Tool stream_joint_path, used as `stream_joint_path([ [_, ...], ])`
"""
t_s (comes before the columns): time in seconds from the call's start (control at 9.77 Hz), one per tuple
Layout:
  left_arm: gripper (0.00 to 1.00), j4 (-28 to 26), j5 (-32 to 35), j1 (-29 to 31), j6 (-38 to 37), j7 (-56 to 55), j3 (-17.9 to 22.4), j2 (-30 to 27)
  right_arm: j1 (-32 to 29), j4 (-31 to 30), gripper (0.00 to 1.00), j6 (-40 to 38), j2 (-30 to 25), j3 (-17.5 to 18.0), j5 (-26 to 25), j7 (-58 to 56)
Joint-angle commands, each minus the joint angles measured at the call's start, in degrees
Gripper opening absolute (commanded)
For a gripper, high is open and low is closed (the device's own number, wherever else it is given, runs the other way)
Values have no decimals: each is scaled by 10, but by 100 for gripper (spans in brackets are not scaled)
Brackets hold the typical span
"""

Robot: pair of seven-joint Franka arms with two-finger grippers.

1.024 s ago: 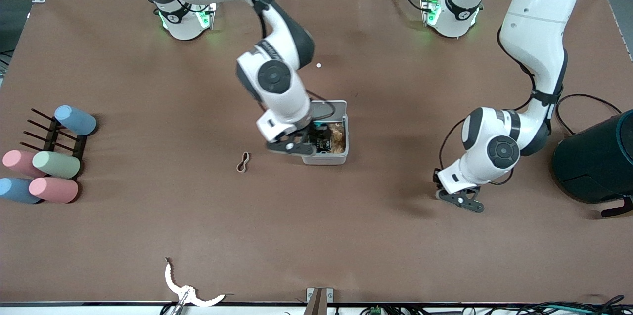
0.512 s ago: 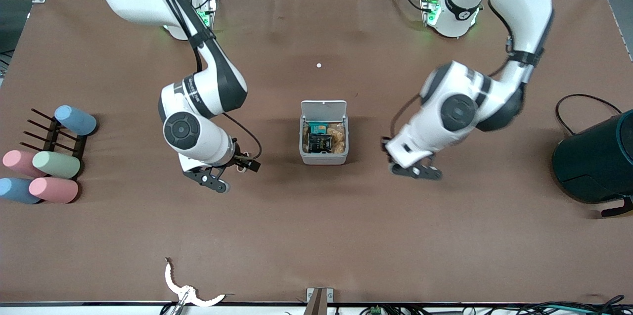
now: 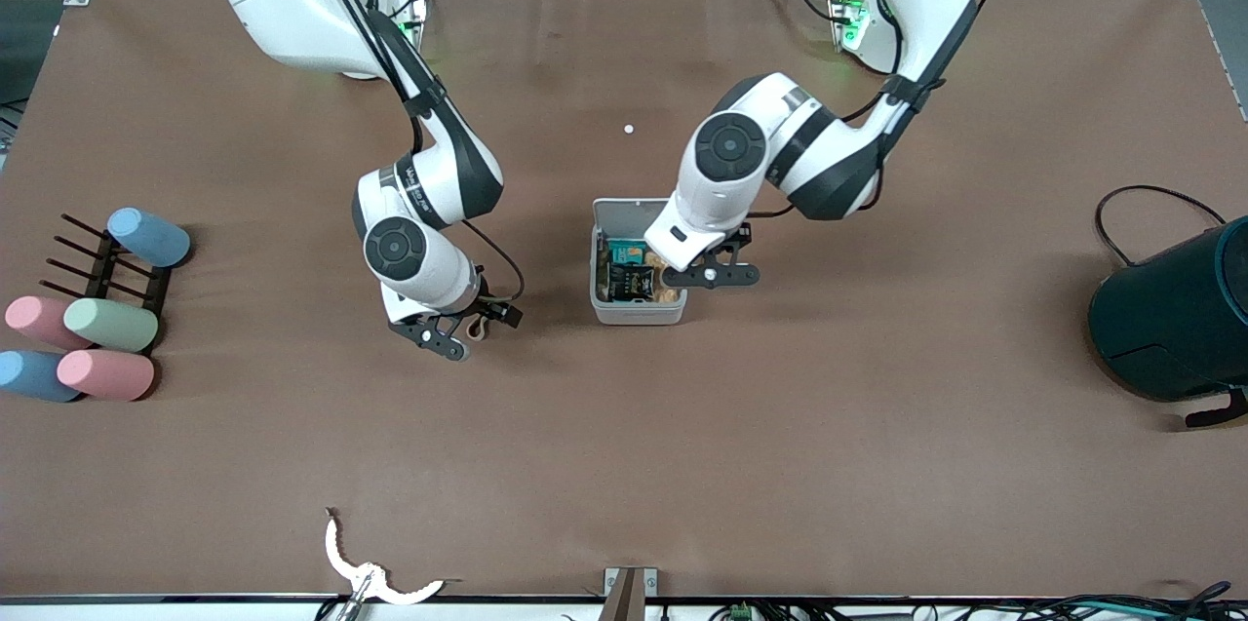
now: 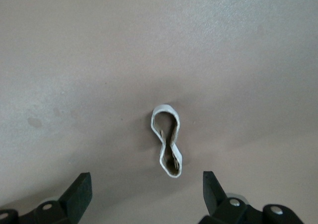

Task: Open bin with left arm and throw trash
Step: 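Drop the tape into the bin while the right gripper grasps the white clip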

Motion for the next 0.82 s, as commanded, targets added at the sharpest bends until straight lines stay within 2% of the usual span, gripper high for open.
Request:
stream_joint_path([
  [0.0,12,23,21,-11,7,-25,0,20,-7,-18,99,23,-6,4,-3,2],
  [0.41,12,54,26,-21,12,-28,0,39,-6,-22,97,77,37,3,-30,2],
  [0.51,18,54,29,-28,20,-42,1,42,-7,-25,65,78,37,3,-30,2],
  [0.61,24,54,32,-33,25,-49,3,47,-8,-24,27,76,37,4,-30,3],
  [0.72,35,54,38,-34,27,-49,3,48,-7,-23,1,77,36,3,-30,2],
])
